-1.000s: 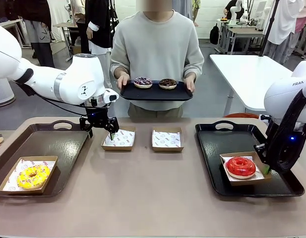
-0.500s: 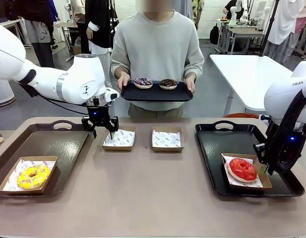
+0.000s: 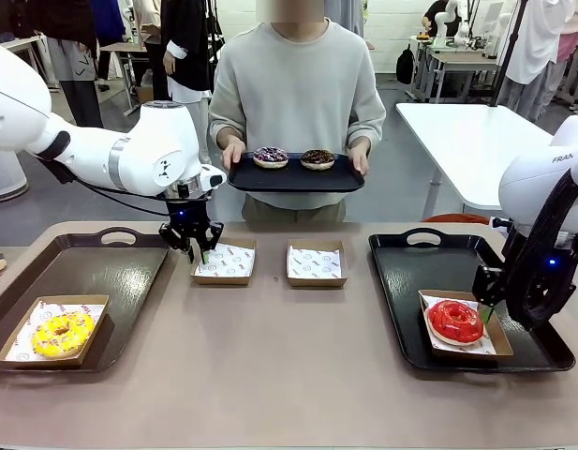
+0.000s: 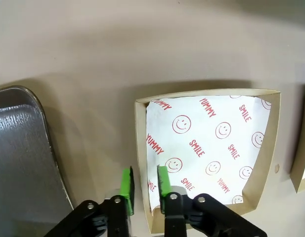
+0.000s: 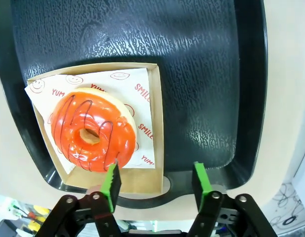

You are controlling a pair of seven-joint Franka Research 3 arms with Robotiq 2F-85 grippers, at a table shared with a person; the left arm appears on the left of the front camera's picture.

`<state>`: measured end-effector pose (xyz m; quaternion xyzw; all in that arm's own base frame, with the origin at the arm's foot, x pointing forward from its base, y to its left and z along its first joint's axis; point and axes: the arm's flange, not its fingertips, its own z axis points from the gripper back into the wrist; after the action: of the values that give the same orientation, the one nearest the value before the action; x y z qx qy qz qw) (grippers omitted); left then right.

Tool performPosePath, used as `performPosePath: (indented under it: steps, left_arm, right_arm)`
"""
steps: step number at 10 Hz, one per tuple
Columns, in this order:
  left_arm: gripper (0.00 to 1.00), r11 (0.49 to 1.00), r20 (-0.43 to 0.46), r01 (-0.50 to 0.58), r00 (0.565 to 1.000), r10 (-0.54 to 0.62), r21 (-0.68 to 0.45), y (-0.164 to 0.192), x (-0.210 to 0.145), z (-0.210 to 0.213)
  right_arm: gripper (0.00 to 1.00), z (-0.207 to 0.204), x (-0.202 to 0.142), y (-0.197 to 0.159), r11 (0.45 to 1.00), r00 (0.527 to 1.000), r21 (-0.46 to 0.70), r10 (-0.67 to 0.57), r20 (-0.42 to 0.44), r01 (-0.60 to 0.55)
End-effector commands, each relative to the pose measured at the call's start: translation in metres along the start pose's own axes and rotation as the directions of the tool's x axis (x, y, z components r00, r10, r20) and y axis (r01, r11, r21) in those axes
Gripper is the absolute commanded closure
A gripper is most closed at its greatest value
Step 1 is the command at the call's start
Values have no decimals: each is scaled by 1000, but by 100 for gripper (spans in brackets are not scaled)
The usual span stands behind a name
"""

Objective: Individually package the donuts and arrange them on the tray.
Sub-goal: Place the picked Paper togo box on the Handle tray while simultaneously picking up another Paper togo box from the table with the other hand.

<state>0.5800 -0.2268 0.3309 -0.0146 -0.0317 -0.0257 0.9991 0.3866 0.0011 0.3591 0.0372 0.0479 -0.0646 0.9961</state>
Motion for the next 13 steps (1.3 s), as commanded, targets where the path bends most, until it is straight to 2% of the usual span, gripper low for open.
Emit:
performPosePath:
  steps: [1, 6, 7, 8, 10, 13]
  left_arm:
    - [100, 999, 4, -41, 999, 41, -9, -5, 4, -1]
    - [100, 999, -5, -43, 999, 43, -20, -2, 0, 7]
    - [100, 999, -26, -23, 999, 22, -43, -3, -5, 19]
    - [100, 998, -23, -11, 1000, 10, -54, -3, -11, 37]
    - [100, 998, 24, 30, 999, -29, -63, -8, -19, 86]
    - [100, 997, 62, 65, 996, -63, -38, -31, -17, 146]
  right_arm:
    - [0, -3, 0, -2, 1000, 1000, -6, -16, -8, 16]
    - [0, 4, -3, -5, 1000, 1000, 17, -19, 7, 19]
    - [0, 15, -9, -9, 997, 1000, 83, -5, 8, 5]
    - [0, 35, -19, -21, 978, 1000, 209, 21, -16, -17]
    - [0, 82, -36, -77, 878, 1000, 479, -7, 6, 3]
    - [0, 108, -50, -165, 655, 997, 754, -78, 10, 44]
